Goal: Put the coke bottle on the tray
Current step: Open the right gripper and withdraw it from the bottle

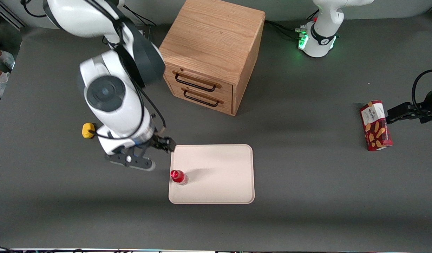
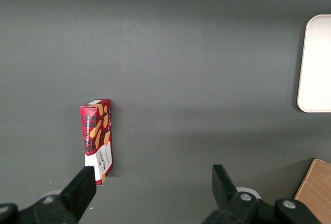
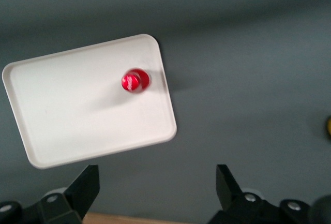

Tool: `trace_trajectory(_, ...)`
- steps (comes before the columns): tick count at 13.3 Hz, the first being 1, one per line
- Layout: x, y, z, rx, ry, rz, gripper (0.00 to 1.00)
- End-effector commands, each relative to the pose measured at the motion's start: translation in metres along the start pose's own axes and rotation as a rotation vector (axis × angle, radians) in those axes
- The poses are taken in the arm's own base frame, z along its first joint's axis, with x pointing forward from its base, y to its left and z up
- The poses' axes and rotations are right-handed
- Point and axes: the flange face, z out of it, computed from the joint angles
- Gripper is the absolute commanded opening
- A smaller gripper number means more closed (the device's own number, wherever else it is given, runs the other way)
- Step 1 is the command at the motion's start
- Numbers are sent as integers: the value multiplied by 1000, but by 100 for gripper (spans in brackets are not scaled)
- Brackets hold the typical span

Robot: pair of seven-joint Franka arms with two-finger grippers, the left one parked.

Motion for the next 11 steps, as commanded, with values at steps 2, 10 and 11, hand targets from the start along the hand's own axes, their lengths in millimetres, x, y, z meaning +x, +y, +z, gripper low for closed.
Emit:
trace_trajectory(2, -15, 64, -62, 8, -55, -97, 100)
trace_trajectory(10, -6, 215, -72, 24, -65, -315, 100)
trace_trajectory(11, -1, 233, -65, 57, -69, -300, 100)
